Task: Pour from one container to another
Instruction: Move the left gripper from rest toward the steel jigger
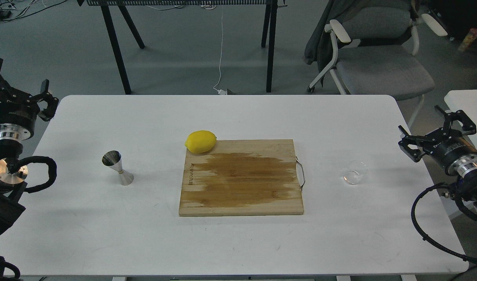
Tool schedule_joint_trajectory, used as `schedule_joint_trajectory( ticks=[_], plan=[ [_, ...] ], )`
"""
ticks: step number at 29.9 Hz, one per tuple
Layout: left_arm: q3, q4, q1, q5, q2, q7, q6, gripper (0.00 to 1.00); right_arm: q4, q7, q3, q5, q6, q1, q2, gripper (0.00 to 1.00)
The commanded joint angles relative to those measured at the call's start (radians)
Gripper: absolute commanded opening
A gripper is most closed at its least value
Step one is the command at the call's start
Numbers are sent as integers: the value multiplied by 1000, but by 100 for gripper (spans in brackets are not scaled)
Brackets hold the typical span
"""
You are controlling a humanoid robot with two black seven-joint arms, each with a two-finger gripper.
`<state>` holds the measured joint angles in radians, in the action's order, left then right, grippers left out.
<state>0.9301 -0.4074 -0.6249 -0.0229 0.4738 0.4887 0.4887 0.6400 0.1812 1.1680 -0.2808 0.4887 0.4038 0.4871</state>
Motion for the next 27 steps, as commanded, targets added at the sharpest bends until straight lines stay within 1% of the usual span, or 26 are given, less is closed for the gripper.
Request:
schedule_joint_trajectory(
  ticks=[1, 9, 11, 13, 15, 18, 20, 22, 24, 26, 27],
  plan=[
    [6, 1, 13, 24, -3, 0, 0, 100, 1, 0, 1, 0, 0, 0, 7, 100],
    [3, 6, 13, 50, 8, 0, 0, 100, -3, 0, 2, 0, 0, -2, 8, 100],
    [-4, 41, 1, 37, 22, 0, 0, 100, -3, 0, 2, 0, 0, -7, 11, 100],
    [-5, 103, -10, 32, 41, 0, 0, 100, -2, 0, 2, 0, 0, -7, 11, 100],
    [-31, 128, -36, 3, 77, 0, 0, 100, -2, -2, 2, 2, 0, -8, 14, 100],
    [-135, 128, -102, -142, 182, 0, 0, 100, 0, -2, 6, 0, 0, -14, 37, 100],
    [-238, 127, -180, -301, 242, 0, 0, 100, 0, -2, 6, 0, 0, -14, 42, 100],
    [-345, 128, -272, -487, 267, 0, 0, 100, 0, -2, 7, 2, 0, -14, 42, 100],
    [-440, 127, -375, -671, 267, 0, 0, 100, 1, -2, 7, 2, 0, -14, 42, 100],
    [-502, 115, -445, -809, 269, 0, 0, 100, 3, -2, 9, 0, 0, -14, 44, 100],
    [-516, 89, -466, -863, 273, 0, 0, 100, 3, -2, 9, 0, 0, -14, 45, 100]
  ],
)
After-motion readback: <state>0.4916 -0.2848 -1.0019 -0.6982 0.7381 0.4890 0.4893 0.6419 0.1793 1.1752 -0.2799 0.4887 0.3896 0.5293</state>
